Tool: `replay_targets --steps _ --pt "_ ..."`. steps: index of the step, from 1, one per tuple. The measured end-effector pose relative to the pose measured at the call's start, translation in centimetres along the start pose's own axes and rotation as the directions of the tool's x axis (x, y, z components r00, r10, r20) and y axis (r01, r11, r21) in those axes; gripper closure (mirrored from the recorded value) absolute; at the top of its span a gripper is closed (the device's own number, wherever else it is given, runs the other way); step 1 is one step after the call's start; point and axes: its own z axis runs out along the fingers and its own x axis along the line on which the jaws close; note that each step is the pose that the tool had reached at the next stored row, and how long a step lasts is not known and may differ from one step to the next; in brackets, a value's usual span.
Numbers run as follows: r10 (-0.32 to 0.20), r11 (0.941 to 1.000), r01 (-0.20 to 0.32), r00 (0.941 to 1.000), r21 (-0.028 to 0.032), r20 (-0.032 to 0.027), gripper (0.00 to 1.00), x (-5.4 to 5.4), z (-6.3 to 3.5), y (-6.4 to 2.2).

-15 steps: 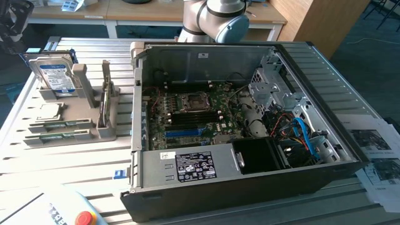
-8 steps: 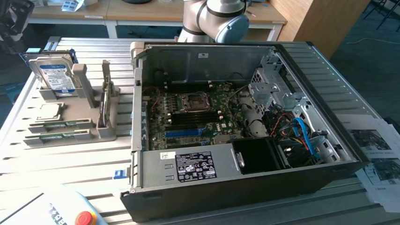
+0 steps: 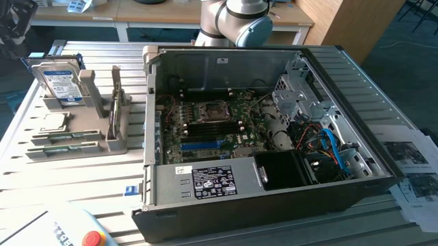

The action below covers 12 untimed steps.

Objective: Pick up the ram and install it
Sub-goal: 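Pick up the ram and move it above insertion slot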

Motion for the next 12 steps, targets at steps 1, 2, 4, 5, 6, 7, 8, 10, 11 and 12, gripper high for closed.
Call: replay_targets --steps 1,2,4,5,6,7,8,10,11,12 --pt "0.0 1.0 0.0 1.0 0.0 0.0 0.9 0.0 0.0 0.0" --pt "0.0 1.0 0.0 1.0 0.0 0.0 0.9 0.0 0.0 0.0" --pt "0.0 1.0 0.0 1.0 0.0 0.0 0.9 0.0 0.0 0.0" --pt "0.0 1.0 0.0 1.0 0.0 0.0 0.9 0.0 0.0 0.0" --pt "0.0 1.0 0.0 1.0 0.0 0.0 0.9 0.0 0.0 0.0" --pt "0.0 1.0 0.0 1.0 0.0 0.0 0.9 0.0 0.0 0.0" --pt "0.0 1.0 0.0 1.0 0.0 0.0001 0.9 0.0 0.0 0.0" --pt "-0.006 1.0 0.006 1.0 -0.0001 -0.0003 0.9 0.0 0.0 0.0" --pt "-0.012 0.9999 0.012 0.9999 -0.0002 -0.0005 0.9 0.0 0.0 0.0" --pt "-0.019 0.9998 0.019 0.9998 -0.0004 -0.0009 0.9 0.0 0.0 0.0"
